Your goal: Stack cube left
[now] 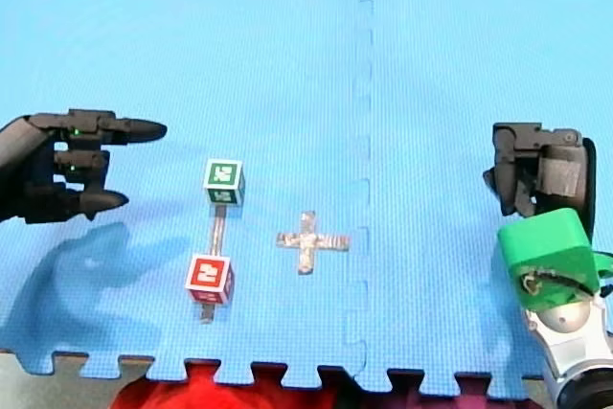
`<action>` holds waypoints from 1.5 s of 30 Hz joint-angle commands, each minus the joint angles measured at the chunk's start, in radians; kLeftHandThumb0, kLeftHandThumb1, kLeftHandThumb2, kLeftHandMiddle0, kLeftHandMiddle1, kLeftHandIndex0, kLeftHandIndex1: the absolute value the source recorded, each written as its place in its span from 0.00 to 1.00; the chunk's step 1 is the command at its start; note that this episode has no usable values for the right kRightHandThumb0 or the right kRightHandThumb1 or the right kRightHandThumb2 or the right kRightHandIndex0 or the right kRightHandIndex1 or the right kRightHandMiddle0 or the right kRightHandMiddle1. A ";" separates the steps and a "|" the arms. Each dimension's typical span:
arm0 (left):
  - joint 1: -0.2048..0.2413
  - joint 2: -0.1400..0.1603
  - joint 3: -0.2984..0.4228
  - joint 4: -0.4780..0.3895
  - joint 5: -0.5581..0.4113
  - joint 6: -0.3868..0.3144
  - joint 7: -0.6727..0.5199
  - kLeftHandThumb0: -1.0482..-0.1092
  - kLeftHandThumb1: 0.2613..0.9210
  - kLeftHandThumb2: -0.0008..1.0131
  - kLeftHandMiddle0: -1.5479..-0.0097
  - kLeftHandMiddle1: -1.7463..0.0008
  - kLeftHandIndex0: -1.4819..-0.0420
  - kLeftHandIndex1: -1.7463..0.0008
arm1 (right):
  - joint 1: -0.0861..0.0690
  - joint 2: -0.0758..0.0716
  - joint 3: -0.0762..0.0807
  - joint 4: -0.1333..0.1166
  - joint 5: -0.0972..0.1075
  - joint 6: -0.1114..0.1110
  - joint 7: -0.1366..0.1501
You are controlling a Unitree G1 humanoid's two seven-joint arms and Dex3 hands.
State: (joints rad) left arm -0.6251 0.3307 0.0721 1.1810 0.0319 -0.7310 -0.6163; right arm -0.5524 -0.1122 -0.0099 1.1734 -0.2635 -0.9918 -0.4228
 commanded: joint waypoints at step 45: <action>0.073 -0.051 -0.206 -0.103 0.127 0.066 0.055 0.14 0.78 0.00 0.47 0.00 0.59 0.98 | -0.010 -0.006 -0.006 -0.024 0.018 -0.021 0.019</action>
State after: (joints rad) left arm -0.5440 0.2691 -0.1298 1.0792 0.1598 -0.6714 -0.5515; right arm -0.5583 -0.1136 -0.0137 1.1466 -0.2478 -1.0087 -0.3996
